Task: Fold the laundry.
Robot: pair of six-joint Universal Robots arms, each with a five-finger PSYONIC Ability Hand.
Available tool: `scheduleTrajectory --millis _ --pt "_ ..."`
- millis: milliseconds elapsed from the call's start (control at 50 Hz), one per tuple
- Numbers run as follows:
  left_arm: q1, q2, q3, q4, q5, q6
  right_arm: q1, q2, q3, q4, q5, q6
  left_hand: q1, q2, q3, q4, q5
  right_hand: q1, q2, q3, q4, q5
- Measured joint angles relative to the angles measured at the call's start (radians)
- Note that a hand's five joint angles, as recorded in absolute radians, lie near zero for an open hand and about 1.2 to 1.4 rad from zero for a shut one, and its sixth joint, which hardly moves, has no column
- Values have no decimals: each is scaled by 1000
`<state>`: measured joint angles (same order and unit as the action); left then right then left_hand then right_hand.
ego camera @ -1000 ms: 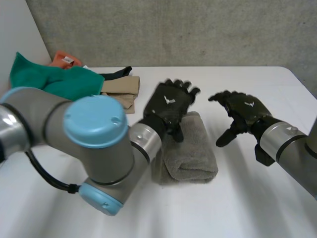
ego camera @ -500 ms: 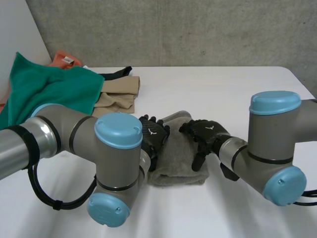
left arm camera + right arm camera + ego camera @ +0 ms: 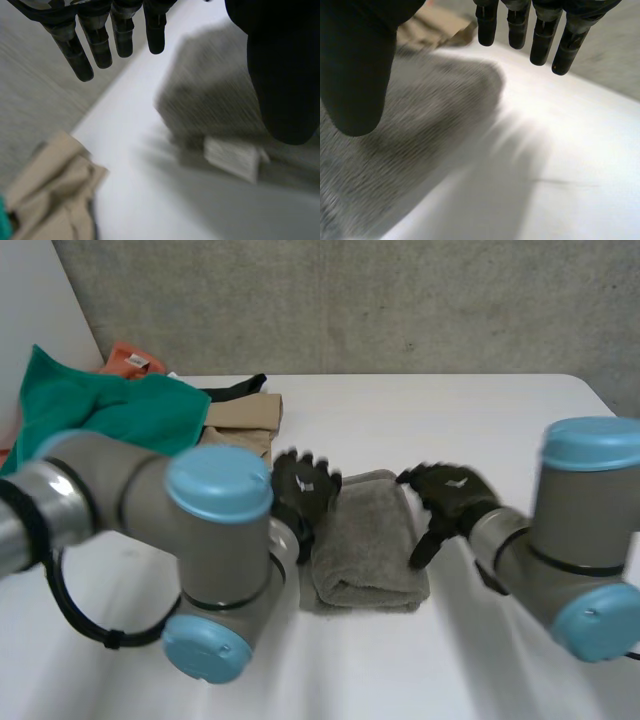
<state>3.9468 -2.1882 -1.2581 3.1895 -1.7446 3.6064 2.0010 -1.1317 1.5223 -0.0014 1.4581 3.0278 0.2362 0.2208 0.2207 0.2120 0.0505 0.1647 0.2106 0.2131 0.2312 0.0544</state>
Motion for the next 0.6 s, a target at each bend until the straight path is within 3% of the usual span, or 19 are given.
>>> scheduleTrajectory --millis 160,240,420,480,600 --pt "68 185 -39 1 140 -96 -161 -144 173 -76 -26 131 0 2 0 0 0 0 0 0 0 0" --pt "134 260 -71 -10 326 -133 -212 -152 258 -85 -74 181 0 4 0 0 0 0 0 0 0 0" --pt "233 283 -100 -123 714 -206 -200 -53 299 -112 -211 302 0 4 0 0 0 0 0 0 0 0" --pt "240 281 -103 -146 765 -215 -165 -13 279 -137 -232 338 -1 4 0 0 0 0 0 0 0 0" --pt "235 287 -111 -158 783 -215 -90 41 232 -187 -227 361 -3 4 0 0 0 0 0 0 0 0"
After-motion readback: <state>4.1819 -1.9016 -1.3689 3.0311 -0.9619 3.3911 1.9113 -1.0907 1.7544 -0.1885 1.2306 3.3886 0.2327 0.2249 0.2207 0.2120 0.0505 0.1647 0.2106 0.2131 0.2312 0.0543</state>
